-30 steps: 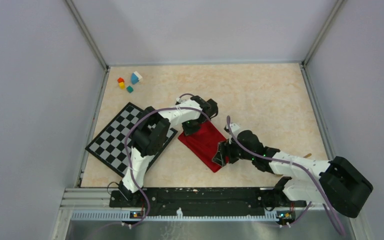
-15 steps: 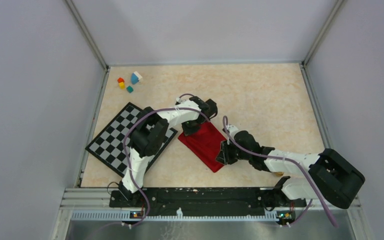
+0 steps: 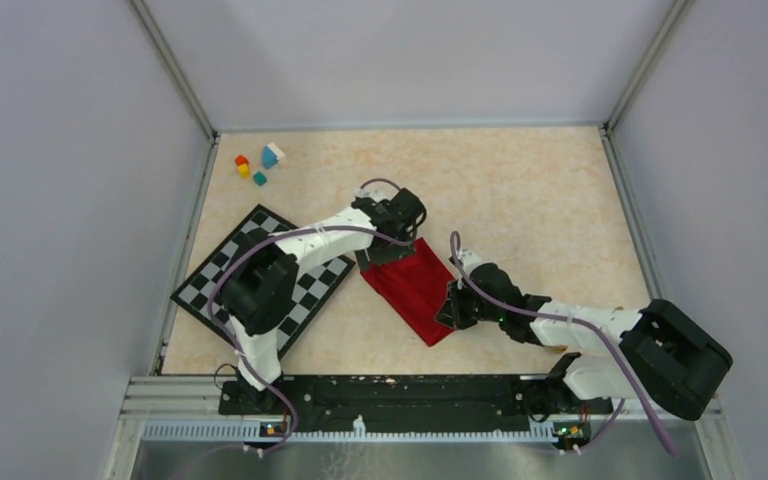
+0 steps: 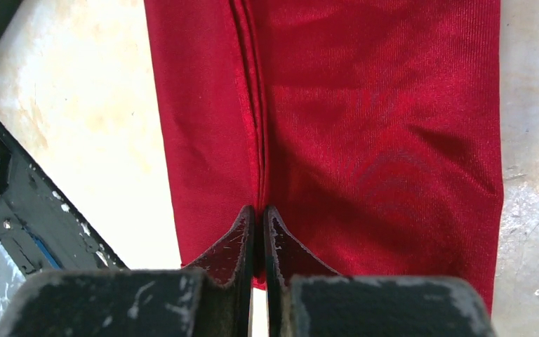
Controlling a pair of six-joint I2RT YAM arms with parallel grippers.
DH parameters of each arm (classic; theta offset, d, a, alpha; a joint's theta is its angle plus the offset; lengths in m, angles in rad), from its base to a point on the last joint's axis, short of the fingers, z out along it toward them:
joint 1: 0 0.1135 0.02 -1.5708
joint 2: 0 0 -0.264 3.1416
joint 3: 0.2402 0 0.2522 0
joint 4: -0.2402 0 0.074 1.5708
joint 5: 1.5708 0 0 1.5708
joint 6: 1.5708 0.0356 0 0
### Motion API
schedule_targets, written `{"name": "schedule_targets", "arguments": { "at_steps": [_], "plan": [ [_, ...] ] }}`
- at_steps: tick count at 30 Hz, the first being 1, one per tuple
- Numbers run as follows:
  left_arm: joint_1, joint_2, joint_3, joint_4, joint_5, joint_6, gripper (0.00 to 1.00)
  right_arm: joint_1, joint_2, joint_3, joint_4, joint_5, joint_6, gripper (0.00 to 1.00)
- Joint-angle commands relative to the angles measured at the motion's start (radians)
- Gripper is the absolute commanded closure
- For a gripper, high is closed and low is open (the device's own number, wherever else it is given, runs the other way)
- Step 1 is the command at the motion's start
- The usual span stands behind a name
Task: Fold the napkin into a case and place the utensils inside
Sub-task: Smooth out the 2/3-rectangle-folded napkin at the center of the board.
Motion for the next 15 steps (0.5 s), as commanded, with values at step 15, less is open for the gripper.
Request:
{"name": "schedule_targets", "arguments": {
  "at_steps": [15],
  "plan": [
    [0.130,-0.507,-0.496,0.483,0.338,0.141,0.28,0.019,-0.120,-0.055,0.013,0.058,0.163,1.00]
  ]
}}
